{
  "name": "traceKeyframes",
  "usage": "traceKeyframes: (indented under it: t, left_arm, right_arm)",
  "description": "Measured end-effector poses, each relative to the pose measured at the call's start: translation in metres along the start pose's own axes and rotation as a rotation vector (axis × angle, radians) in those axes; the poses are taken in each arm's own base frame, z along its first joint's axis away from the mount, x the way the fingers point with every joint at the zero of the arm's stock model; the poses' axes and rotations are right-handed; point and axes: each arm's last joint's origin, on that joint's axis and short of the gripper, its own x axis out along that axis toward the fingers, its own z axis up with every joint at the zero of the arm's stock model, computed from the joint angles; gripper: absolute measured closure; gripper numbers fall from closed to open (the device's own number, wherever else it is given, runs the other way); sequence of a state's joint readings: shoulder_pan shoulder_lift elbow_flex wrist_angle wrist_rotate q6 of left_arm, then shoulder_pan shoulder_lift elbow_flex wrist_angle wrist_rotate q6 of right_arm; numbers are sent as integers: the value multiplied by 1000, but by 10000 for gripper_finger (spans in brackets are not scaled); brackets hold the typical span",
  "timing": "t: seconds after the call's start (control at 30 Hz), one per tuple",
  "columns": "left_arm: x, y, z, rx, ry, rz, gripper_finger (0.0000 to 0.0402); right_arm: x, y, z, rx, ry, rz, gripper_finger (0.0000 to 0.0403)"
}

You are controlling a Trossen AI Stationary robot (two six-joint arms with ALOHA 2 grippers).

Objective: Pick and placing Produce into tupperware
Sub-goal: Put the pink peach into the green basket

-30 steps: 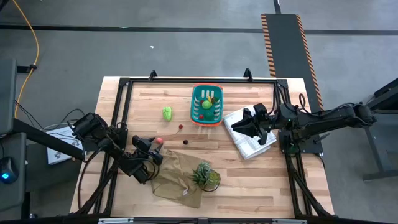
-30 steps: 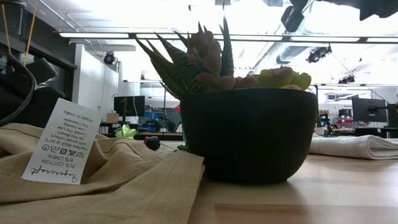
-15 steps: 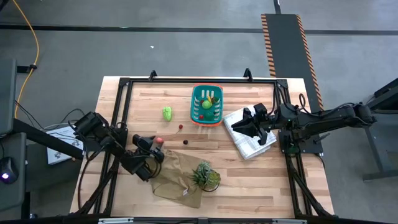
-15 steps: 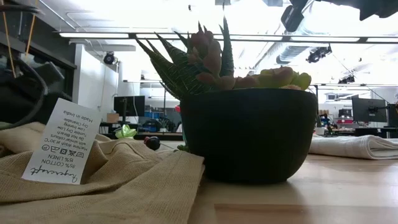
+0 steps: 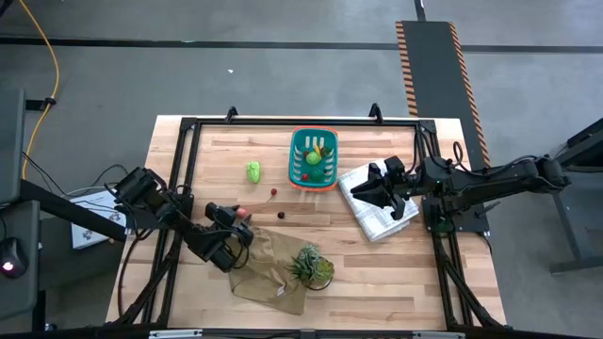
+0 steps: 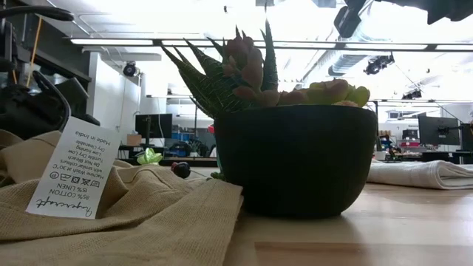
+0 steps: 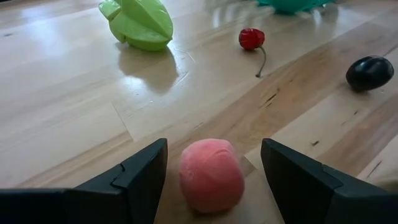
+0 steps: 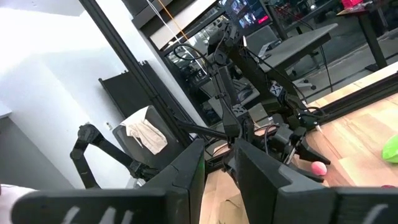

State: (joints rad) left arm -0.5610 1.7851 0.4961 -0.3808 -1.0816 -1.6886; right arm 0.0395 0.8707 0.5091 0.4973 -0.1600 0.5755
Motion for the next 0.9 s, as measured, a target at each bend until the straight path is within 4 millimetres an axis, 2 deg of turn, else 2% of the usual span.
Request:
traceKeyframes:
  t: [0.47,0.9]
  left_arm:
    - [0,0,-1,-3,14,-2,157]
    - [0,-1,-1,3,16,-3,276]
  right_arm:
    - [0,0,0,-8,5,7,324]
    - [0,0,0,-8,9,13,324]
